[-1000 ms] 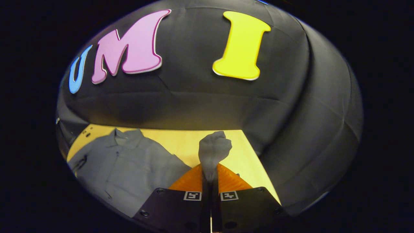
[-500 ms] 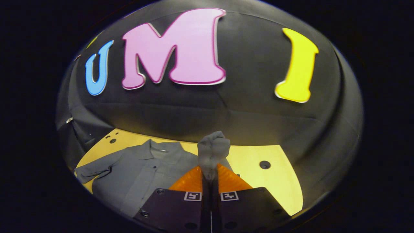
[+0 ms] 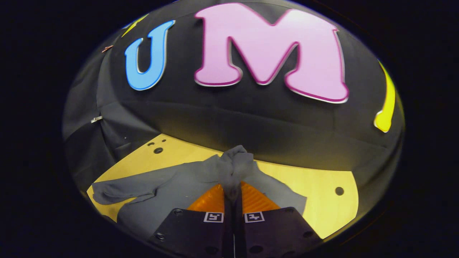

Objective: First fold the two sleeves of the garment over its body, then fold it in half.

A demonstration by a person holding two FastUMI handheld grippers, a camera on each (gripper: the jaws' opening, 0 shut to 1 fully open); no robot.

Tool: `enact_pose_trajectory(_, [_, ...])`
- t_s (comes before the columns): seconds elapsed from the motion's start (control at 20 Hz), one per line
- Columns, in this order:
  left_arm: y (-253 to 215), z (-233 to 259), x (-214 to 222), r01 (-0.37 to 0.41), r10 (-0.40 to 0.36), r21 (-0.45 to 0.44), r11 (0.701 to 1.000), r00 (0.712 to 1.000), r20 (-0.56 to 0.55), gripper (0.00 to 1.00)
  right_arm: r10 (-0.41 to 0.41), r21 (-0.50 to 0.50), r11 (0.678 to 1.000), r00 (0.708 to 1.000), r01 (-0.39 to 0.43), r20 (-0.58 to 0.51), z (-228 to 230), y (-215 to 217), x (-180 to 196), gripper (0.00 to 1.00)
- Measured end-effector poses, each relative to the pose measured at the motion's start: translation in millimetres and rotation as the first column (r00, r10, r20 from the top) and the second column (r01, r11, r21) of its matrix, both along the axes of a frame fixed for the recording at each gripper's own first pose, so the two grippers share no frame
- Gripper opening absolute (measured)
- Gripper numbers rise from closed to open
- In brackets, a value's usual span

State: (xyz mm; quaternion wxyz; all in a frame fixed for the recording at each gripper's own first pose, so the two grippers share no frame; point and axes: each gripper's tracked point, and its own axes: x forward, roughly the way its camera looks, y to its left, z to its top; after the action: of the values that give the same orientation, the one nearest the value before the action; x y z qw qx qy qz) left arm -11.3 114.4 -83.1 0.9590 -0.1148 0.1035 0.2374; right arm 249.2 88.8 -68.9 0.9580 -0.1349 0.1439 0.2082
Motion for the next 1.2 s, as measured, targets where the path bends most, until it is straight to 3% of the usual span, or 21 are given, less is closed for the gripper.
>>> enact_pose_trajectory(0.4, [70.4, -34.9, -7.6, -0.143, 0.142, -0.089, 0.986, 0.99, -0.007, 0.95, 0.146, -0.064, 0.986, 0.982, -0.154, -0.12, -89.5, 132.7, -33.4, 0.06])
enact_pose_trajectory(0.5, [84.2, -42.9, -9.5, -0.166, 0.166, -0.108, 0.98, 0.986, -0.01, 0.92, 0.144, -0.066, 0.986, 0.978, -0.155, -0.149, -109.0, 153.0, -36.6, 0.06])
enact_pose_trajectory(0.6, [99.6, -55.5, -14.9, -0.19, 0.188, -0.113, 0.975, 0.982, -0.028, 0.95, 0.129, -0.077, 0.987, 0.977, -0.143, -0.169, -126.2, 165.2, -36.4, 0.06])
enact_pose_trajectory(0.75, [116.2, -74.9, -18.3, -0.221, 0.216, -0.132, 0.966, 0.975, -0.055, 0.95, 0.125, -0.068, 0.987, 0.966, -0.144, -0.226, -150.6, 181.7, -42.5, 0.2])
enact_pose_trajectory(0.8, [123.3, -78.6, -18.2, -0.23, 0.224, -0.129, 0.964, 0.973, -0.065, 0.95, 0.13, -0.065, 0.987, 0.963, -0.149, -0.238, -154.1, 185.1, -46.9, 0.15])
enact_pose_trajectory(0.95, [145.8, -83.3, -12.5, -0.243, 0.236, -0.09, 0.966, 0.968, -0.082, 0.95, 0.154, -0.06, 0.983, 0.96, -0.172, -0.235, -148.6, 186.1, -60.1, 0.83])
enact_pose_trajectory(1.0, [151.0, -83.7, -5.0, -0.23, 0.223, -0.086, 0.969, 0.972, -0.079, 0.99, 0.142, -0.078, 0.984, 0.965, -0.162, -0.219, -143.4, 178.9, -62.2, 0.85])
enact_pose_trajectory(1.15, [173.9, -87.4, 12.4, -0.222, 0.215, -0.058, 0.973, 0.971, -0.102, 0.95, 0.114, -0.091, 0.987, 0.979, -0.13, -0.168, -120.7, 151.1, -73.3, 0.98])
enact_pose_trajectory(1.2, [181.4, -89.9, 19.1, -0.22, 0.213, -0.057, 0.974, 0.97, -0.117, 0.95, 0.103, -0.085, 0.989, 0.981, -0.118, -0.166, -114.8, 140.4, -79.6, 0.98])
